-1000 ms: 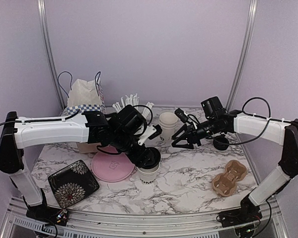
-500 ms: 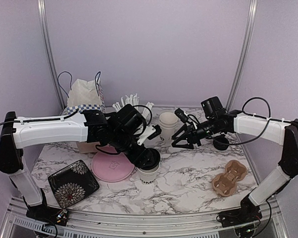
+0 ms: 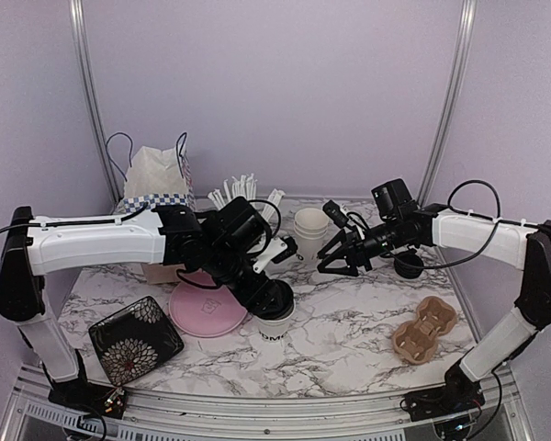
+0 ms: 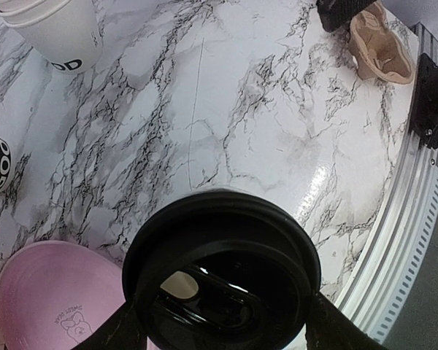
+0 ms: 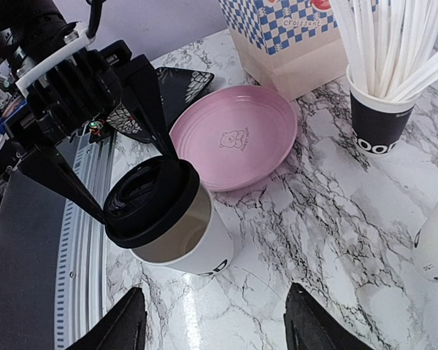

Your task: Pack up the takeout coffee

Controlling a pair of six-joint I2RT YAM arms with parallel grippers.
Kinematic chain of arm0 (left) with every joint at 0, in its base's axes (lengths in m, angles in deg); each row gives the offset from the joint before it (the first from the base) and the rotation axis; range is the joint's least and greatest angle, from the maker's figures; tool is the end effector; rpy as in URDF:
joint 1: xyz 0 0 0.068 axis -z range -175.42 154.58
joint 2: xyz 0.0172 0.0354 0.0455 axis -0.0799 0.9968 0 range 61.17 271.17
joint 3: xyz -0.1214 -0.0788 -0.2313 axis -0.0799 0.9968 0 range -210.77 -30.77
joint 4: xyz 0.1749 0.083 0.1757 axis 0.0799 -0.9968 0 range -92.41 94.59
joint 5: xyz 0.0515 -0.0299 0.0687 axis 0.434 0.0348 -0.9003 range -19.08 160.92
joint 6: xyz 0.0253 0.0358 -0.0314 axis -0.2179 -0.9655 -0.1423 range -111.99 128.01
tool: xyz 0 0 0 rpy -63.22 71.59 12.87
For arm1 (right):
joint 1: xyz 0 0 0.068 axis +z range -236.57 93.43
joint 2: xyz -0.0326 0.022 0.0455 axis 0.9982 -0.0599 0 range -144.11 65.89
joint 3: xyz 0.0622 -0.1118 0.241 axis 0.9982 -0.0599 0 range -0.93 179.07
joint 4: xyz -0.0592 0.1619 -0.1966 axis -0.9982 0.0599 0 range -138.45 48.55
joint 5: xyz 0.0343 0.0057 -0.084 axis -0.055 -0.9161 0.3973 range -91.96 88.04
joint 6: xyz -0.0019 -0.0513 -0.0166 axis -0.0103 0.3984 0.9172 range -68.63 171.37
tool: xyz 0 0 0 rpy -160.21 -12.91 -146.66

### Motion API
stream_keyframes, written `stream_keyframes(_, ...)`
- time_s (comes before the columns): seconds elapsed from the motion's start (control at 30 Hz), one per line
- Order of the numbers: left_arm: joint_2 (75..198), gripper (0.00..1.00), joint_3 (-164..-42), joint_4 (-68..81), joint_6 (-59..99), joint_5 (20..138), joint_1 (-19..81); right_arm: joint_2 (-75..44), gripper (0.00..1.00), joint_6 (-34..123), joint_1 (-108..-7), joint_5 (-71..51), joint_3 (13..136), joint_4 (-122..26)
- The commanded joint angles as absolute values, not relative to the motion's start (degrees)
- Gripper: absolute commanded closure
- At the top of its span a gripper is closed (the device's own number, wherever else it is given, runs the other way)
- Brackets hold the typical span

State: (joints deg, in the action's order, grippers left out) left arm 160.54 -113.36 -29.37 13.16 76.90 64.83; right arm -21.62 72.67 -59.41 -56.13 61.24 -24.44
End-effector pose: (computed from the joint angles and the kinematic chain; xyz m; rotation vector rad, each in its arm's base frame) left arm 0.1873 -0.3353 0.2760 1.2232 2.2419 -0.6042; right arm 0.2692 0.1706 0.2547 -1.3005 1.8607 1.1815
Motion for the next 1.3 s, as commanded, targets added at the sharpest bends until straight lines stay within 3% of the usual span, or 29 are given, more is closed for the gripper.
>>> stream_keyframes(0.0, 162.16, 0.35, -115.17, -31.30, 13.35, 77.10, 64.61, -21.91, 0.38, 73.52, -58.71, -57.27, 61.91, -24.72)
stream_keyframes(0.4, 166.33, 0.32, -116.79, -30.69, 13.65, 77.78, 64.70, -21.00, 0.38, 73.85, -58.54, -56.67, 61.40, -24.54)
stream_keyframes(0.53, 166.36, 0.22, -117.31, -30.67, 14.46, 76.55, 64.91, -20.65, 0.38, 73.81, -58.53, -56.55, 61.38, -24.22)
stream_keyframes(0.6, 165.60, 0.04, -117.68, -30.47, 14.07, 75.69, 65.40, -20.31, 0.36, 73.09, -58.53, -55.70, 61.38, -23.98)
stream_keyframes(0.63, 165.06, 0.01, -117.82, -30.28, 13.74, 75.47, 65.62, -20.07, 0.35, 72.60, -58.51, -55.02, 61.37, -23.87)
stream_keyframes(0.83, 160.74, 0.01, -118.47, -30.25, 13.56, 69.92, 66.52, -19.55, 0.32, 69.88, -58.53, -49.49, 63.73, -18.48)
stream_keyframes(1.07, 150.01, 0.01, -107.36, -19.90, 20.34, 62.54, 65.90, -24.40, 0.39, 64.31, -57.74, -54.62, 62.91, -12.79)
stream_keyframes(1.27, 148.15, 0.10, -98.04, -9.62, 34.74, 69.39, 63.62, -29.65, 0.43, 61.78, -54.62, -61.06, 62.96, -12.84)
